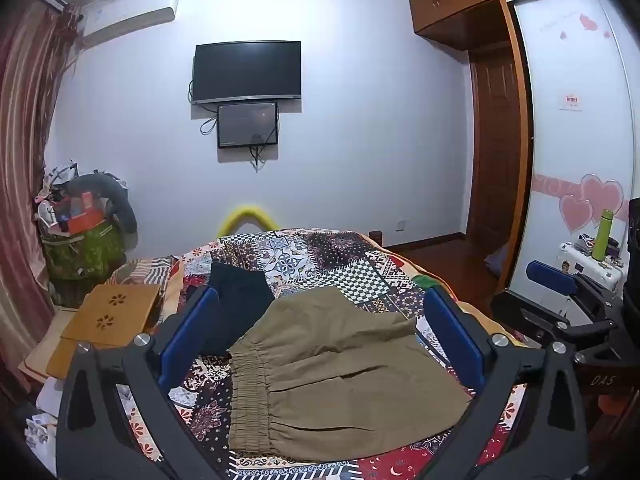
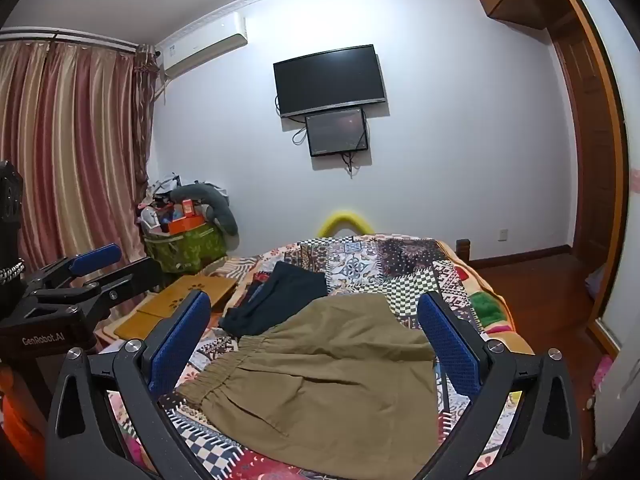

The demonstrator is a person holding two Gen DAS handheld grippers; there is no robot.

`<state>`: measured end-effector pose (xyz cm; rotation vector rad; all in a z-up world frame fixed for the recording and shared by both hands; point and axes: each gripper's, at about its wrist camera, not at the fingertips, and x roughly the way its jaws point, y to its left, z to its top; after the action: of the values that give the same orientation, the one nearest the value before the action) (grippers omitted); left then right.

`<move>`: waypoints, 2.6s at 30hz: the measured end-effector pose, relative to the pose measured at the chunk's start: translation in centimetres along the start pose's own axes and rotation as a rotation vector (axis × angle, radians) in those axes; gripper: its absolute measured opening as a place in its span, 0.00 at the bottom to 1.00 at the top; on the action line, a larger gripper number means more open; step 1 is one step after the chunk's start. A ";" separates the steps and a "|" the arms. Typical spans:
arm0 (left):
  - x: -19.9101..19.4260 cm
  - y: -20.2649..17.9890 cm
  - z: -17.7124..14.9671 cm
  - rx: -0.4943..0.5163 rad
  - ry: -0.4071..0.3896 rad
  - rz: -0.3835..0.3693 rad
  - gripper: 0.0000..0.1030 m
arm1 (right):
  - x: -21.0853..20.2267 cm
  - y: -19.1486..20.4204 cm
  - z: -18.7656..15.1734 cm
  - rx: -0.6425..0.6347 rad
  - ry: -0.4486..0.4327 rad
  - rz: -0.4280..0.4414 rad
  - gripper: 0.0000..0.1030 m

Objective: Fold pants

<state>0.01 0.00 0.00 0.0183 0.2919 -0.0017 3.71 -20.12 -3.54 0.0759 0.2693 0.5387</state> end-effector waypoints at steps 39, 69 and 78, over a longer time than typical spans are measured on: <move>0.8 -0.2 -1.1 0.002 0.010 0.009 1.00 | 0.1 -1.1 -0.1 0.018 0.016 -0.027 1.00; 1.4 0.4 -0.6 -0.013 0.021 0.009 1.00 | 0.3 -1.5 -0.1 0.018 0.020 -0.032 1.00; 1.5 0.5 -0.4 -0.010 0.018 0.009 1.00 | 0.2 -1.5 -0.2 0.018 0.021 -0.034 1.00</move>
<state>1.34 0.53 -0.77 0.0100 0.3102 0.0092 4.57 -21.25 -3.99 0.0827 0.2957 0.5041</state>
